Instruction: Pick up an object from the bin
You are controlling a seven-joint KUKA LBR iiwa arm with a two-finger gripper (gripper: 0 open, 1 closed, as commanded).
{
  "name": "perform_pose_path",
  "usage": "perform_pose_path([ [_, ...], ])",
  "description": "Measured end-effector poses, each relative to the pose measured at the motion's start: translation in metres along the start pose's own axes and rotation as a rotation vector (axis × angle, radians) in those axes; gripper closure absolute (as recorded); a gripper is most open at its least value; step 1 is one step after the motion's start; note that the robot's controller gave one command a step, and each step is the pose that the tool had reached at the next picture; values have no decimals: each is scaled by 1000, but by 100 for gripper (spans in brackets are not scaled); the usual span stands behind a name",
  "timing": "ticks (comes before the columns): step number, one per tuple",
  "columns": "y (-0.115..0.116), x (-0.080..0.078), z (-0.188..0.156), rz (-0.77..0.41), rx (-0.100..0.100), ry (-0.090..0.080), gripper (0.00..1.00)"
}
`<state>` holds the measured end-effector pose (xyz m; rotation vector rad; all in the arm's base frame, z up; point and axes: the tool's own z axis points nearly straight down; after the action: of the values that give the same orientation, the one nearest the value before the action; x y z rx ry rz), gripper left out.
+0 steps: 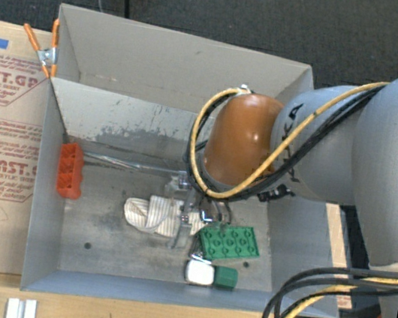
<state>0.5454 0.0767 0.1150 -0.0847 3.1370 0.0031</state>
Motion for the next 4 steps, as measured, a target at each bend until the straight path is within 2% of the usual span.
perform_pose_path([
  [1, -1, 2, 36, -21, 1, 5, 0],
  [2, 16, -5, 45, 36, -2, -3, 100],
  [3, 16, -5, 45, 36, -2, -3, 100],
  [4, 21, -24, 32, -267, -2, -5, 100],
])
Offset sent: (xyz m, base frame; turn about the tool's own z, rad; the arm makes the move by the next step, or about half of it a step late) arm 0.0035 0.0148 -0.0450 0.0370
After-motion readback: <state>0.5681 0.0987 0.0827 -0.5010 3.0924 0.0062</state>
